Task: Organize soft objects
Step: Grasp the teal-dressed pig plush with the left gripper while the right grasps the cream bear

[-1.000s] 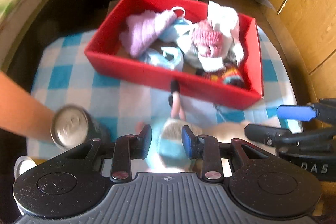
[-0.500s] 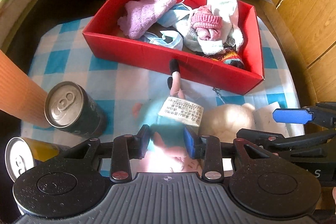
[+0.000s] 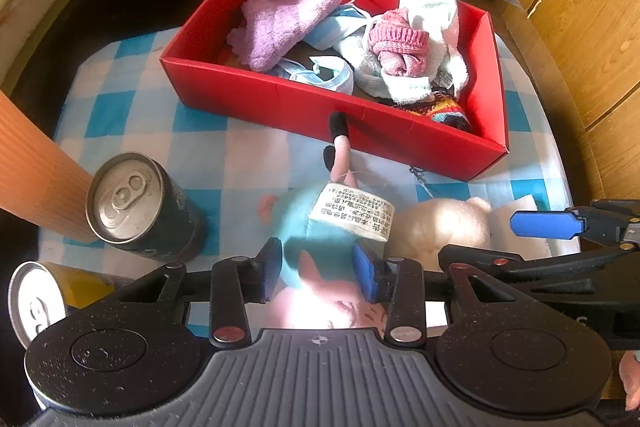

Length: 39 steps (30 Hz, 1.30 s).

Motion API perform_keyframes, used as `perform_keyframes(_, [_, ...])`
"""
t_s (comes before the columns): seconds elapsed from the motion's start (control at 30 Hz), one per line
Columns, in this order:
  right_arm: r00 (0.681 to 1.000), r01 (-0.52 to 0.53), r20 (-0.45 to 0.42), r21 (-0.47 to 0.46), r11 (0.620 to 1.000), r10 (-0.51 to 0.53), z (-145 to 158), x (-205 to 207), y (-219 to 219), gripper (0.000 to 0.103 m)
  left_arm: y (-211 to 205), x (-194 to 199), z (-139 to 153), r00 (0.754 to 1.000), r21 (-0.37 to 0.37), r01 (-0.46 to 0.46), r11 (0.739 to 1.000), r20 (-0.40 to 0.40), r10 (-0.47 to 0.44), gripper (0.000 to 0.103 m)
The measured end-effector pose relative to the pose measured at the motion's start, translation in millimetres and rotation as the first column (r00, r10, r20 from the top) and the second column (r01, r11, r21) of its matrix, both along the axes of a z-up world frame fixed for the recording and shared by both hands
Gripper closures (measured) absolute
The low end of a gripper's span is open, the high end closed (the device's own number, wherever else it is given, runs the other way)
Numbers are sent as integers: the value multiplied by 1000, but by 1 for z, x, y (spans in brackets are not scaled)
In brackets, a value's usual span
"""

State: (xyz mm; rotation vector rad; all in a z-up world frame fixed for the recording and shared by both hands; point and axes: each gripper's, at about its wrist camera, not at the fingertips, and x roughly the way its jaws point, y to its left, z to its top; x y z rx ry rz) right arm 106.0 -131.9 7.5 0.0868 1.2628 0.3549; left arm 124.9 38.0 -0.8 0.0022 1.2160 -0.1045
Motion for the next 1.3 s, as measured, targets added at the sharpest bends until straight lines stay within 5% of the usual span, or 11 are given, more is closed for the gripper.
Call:
perform_keyframes(0.23, [999, 30, -20, 13, 999, -30, -9, 4, -7, 52, 2, -1, -7, 1000, -53, -3, 999, -20, 2, 54])
perform_keyframes(0.57, [997, 75, -19, -1, 997, -75, -5, 6, -22, 52, -9, -4, -28, 1000, 29, 12, 1000, -2, -12, 37])
perform_keyframes(0.7, [998, 63, -25, 3, 998, -63, -10, 2, -15, 52, -6, -7, -44, 999, 3, 5, 1000, -50, -5, 39])
perform_keyframes(1.07, [997, 45, -56, 40, 998, -43, -23, 5, 10, 51, -5, -41, -41, 997, 181, 13, 983, 72, -27, 43])
perform_keyframes(1.3, [997, -1, -71, 30, 1000, 3, -37, 9, 42, 49, 7, -50, -32, 993, 186, -16, 982, 118, -6, 43])
